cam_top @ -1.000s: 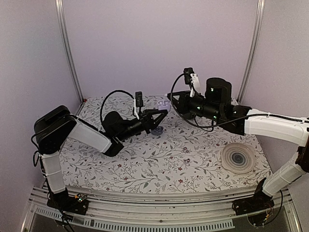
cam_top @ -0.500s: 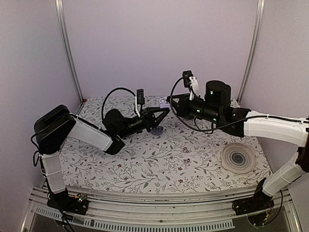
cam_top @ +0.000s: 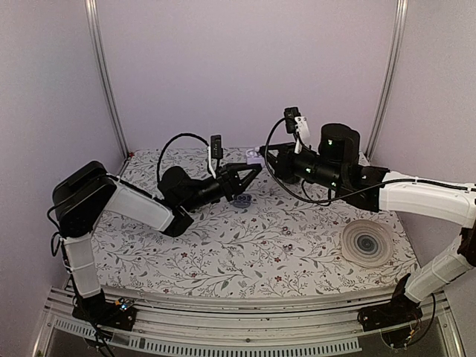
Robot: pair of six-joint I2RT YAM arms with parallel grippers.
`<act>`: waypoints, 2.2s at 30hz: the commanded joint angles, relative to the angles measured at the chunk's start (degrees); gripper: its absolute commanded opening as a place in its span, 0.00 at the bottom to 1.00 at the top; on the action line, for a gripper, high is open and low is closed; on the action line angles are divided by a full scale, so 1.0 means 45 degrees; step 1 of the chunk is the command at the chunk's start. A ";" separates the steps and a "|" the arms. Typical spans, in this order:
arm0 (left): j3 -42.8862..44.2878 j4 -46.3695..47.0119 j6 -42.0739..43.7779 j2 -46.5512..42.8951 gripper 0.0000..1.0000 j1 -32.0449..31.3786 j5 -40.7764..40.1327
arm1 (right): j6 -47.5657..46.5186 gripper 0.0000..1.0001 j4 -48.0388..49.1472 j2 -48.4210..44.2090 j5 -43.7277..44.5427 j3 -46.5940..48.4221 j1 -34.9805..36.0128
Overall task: Insert the wireless bluetooth earbuds into the charging case
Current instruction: Insert the left earbud into the left side groove of the charging case.
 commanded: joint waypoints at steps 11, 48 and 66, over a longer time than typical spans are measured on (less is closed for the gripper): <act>0.0631 -0.0728 0.1258 -0.0230 0.00 0.0118 0.0172 | -0.0139 0.05 -0.0211 -0.0424 -0.0586 -0.0338 0.0090; -0.0486 -0.1838 0.3854 -0.0737 0.00 0.0380 0.0324 | 0.0197 0.18 -0.3136 -0.0531 0.0706 0.1046 0.0071; -0.1182 -0.0682 0.4901 -0.0438 0.00 0.0422 0.0142 | 0.0904 0.47 -0.7290 0.0672 -0.0295 0.3311 0.0149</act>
